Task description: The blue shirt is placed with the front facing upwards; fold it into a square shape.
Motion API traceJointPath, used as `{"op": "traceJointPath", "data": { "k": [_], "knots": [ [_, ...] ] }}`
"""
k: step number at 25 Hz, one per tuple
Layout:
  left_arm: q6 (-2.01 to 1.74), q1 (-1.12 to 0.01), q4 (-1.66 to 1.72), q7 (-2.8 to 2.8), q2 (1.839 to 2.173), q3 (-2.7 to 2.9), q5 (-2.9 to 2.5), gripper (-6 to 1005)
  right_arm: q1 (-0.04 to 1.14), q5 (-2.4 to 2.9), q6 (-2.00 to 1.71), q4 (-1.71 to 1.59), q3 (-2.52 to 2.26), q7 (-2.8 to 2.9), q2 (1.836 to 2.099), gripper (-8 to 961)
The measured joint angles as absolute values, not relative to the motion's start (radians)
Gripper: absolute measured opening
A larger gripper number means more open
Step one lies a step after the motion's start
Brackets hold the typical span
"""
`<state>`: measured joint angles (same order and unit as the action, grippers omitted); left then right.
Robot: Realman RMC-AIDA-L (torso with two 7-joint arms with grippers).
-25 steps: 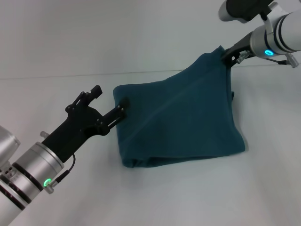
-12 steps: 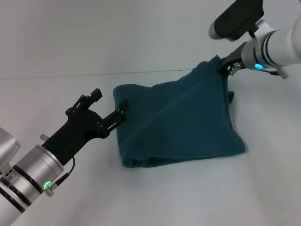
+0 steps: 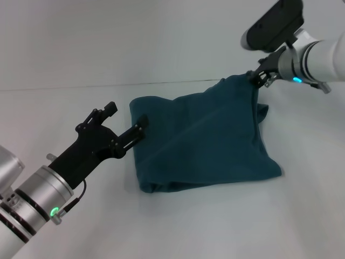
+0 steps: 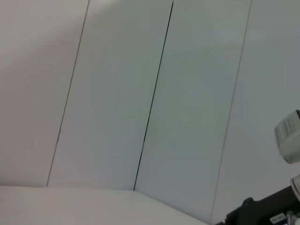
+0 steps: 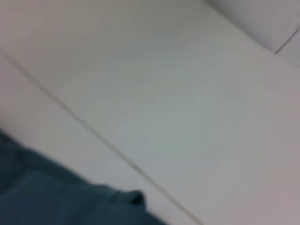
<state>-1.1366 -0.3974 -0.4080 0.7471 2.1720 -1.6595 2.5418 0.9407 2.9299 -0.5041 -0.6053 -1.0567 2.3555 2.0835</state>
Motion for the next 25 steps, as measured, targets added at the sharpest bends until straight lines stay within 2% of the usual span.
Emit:
{"op": "traceJointPath", "data": {
  "k": [3, 6, 14, 19, 25],
  "knots": [
    [-1.137, -0.399, -0.41, 0.747, 2.172, -1.66, 2.542, 887, 0.899, 2.917, -0.517, -0.694, -1.055, 2.388, 2.089, 417],
    [-1.137, -0.401, -0.41, 0.743, 2.172, -1.66, 2.542, 887, 0.84, 2.826, -0.541, -0.803, -1.073, 2.389, 2.094, 483],
    [-1.137, -0.422, -0.416, 0.729, 2.168, -1.666, 2.542, 887, 0.624, 2.26, -0.658, -1.087, -1.092, 2.132, 2.084, 660],
    [-1.148, -0.424, -0.43, 0.713, 2.169, -1.712, 2.542, 887, 0.489, 1.94, -0.78, -1.105, -1.047, 1.859, 2.087, 825],
    [-1.155, -0.422, -0.421, 0.7, 2.167, -1.735, 2.542, 887, 0.422, 1.678, -0.869, -0.941, -1.069, 1.559, 2.096, 824]
  ]
}}
